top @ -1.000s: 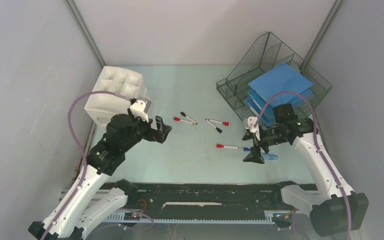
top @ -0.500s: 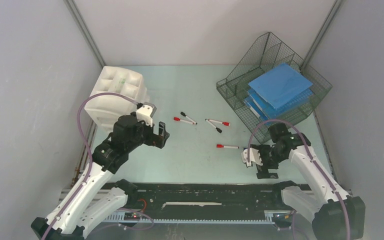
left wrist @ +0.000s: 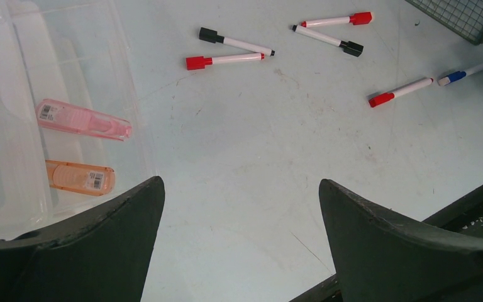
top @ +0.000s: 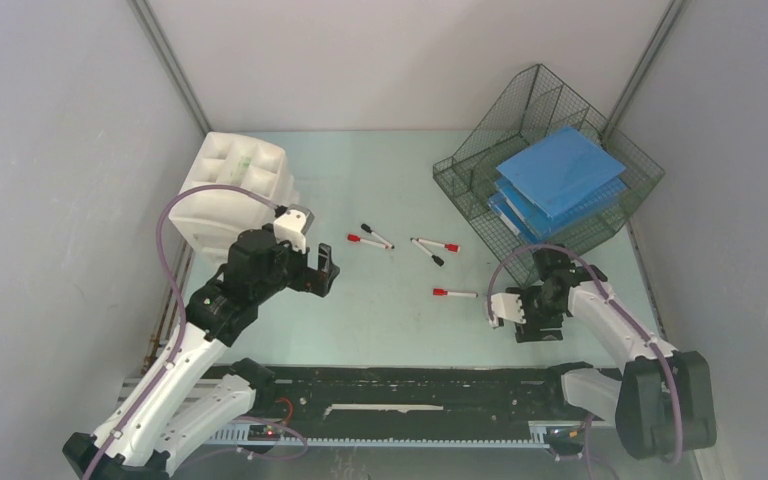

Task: Organize the desk
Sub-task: Pick up the stationery from the center of the board.

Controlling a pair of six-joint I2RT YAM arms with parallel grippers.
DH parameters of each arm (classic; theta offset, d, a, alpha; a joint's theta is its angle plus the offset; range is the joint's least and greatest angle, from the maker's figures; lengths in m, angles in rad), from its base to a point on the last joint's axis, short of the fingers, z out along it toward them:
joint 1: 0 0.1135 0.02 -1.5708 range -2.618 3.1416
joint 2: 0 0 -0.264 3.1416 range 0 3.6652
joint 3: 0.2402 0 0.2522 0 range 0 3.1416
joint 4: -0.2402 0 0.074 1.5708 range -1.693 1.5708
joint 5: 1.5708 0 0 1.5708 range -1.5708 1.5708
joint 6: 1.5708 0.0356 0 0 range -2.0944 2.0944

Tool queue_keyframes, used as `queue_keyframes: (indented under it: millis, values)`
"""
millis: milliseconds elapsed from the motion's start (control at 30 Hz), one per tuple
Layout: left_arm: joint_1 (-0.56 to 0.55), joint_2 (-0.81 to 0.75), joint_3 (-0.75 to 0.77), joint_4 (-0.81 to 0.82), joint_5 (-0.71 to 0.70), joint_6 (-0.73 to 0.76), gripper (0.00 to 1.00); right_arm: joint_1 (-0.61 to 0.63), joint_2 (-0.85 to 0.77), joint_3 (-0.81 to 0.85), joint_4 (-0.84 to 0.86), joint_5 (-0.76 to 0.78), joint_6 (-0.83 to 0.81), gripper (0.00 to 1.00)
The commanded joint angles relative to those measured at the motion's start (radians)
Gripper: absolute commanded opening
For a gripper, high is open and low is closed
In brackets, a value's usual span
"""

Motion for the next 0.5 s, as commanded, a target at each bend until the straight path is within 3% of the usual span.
queue_keyframes:
  millis: [0,467]
  values:
    - [0.009,-0.011,-0.003,0.009,0.005,0.019,1.00,-0.014,0.042,-0.004,0.077,0.044,0.000,0.73]
    - [0.009,-0.007,-0.003,0.009,0.005,0.020,1.00,-0.017,0.153,-0.003,0.125,0.037,0.040,0.60]
